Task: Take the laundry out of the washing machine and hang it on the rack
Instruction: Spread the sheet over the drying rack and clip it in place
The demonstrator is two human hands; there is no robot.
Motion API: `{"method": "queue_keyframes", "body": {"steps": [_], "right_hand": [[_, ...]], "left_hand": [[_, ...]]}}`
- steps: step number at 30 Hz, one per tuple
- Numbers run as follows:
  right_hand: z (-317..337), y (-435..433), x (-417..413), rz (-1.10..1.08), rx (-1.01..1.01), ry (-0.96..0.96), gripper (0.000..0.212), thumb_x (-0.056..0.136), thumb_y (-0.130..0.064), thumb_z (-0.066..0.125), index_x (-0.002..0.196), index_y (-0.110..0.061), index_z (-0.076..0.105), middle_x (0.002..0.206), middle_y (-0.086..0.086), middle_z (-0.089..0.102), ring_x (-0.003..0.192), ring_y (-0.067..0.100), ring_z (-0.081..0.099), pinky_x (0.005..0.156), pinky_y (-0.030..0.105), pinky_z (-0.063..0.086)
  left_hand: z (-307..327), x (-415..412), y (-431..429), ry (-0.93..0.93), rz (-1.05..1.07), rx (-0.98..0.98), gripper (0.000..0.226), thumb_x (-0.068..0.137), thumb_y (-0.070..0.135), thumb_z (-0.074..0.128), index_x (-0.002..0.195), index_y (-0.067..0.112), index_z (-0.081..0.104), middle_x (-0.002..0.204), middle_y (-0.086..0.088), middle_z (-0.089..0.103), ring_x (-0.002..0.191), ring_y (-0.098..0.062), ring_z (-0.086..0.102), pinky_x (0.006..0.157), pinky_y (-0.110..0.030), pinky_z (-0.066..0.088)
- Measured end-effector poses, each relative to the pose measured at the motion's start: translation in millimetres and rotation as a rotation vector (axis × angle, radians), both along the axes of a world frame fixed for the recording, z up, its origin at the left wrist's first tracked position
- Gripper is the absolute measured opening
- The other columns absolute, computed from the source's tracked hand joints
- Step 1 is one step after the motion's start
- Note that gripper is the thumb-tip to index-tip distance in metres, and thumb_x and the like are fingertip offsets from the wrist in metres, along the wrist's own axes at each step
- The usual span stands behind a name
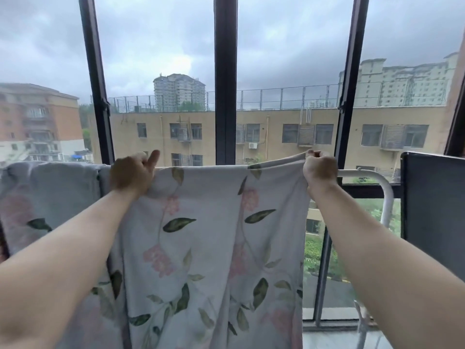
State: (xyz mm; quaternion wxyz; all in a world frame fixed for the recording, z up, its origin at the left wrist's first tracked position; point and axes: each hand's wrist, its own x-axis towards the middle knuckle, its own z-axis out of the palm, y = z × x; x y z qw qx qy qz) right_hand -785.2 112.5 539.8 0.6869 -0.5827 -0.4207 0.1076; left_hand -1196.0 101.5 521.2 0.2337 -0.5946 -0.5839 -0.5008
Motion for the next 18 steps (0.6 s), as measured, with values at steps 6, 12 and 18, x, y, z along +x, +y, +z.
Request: {"method": "queue_keyframes", "body": {"steps": [6,12,18], "right_hand": [[-15,-5,-13,-0.053,-0.059,-0.036,0.024,0.099,-0.036,0.054,0.086,-0.018,0.064,0.07,-0.005,0.057,0.068,0.022,0.054,0.056,0.021,0.036],[-14,-11,-10,-0.133,-0.061,0.007,0.026,0.101,-0.028,0.054,0.105,-0.007,0.069,0.093,0.009,0.068,0.084,0.028,0.061,0.067,0.02,0.04],[-3,-18,32,-0.242,-0.124,0.121,0.034,0.1,-0.031,0.053,0.111,-0.004,0.071,0.113,0.02,0.072,0.108,0.037,0.066,0.083,0.031,0.047]], "left_hand": [[-17,6,2,0.106,-0.064,-0.06,0.062,0.088,0.073,0.033,0.083,0.027,0.073,0.071,0.008,0.067,0.081,-0.022,0.059,0.079,-0.034,0.029],[-7,-4,2,-0.099,-0.136,0.031,0.042,0.096,0.035,0.061,0.075,0.003,0.076,0.071,-0.018,0.072,0.065,-0.029,0.062,0.069,-0.034,0.044],[-8,14,-12,-0.214,0.134,0.091,0.023,0.091,0.005,0.05,0.106,0.0,0.067,0.106,-0.027,0.064,0.1,-0.043,0.056,0.089,-0.047,0.039]]}}
